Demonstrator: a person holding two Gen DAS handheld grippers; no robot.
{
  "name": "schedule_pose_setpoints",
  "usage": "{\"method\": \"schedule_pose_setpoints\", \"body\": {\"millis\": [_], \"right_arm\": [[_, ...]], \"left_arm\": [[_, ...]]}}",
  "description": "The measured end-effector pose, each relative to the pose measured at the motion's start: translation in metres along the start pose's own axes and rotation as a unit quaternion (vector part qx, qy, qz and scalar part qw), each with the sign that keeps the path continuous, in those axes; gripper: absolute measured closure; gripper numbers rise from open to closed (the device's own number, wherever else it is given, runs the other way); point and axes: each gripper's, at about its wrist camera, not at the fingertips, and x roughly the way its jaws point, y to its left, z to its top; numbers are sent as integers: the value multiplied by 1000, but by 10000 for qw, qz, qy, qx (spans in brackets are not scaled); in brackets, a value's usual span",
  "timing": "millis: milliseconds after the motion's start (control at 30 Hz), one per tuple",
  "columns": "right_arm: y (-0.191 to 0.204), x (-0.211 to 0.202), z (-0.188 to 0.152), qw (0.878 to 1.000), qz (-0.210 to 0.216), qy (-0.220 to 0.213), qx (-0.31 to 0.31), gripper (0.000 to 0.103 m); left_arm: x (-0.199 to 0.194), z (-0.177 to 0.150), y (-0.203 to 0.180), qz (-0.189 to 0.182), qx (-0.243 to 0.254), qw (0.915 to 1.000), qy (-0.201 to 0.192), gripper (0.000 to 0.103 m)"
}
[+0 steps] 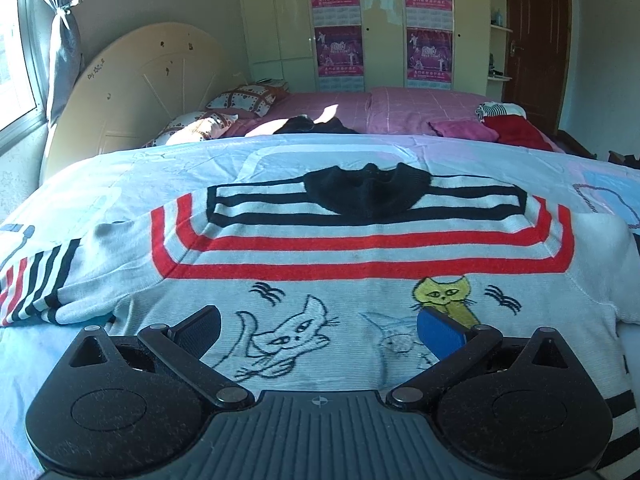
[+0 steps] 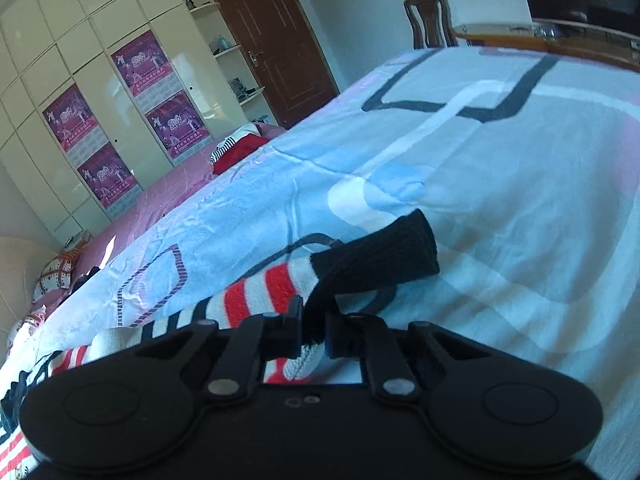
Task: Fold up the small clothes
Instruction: 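Grasp the black-cuffed sleeve with the right gripper and lift it, then lay the held sleeve across the sweater body and open the right gripper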
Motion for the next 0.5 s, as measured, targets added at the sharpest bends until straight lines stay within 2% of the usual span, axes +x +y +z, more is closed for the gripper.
{"method": "schedule_pose_setpoints", "body": {"millis": [133,233,367,500], "right_arm": [[54,-20,-2,9985,175,-226,-461,93],[114,-37,-12,9945,412,-358,-899,93],[203,-52,-45,9840,886,-315,-1516,93],[282,-50,-93,9700,1366,33,-2010,93]], "left_arm": [[7,0,41,-39,-140,9999,-24,0],[14,-1,76,-153,-192,9997,-56,0],[23,0,121,-138,-173,9997,-85,0],[33,-1,167,-157,-449,9989,-25,0]]}}
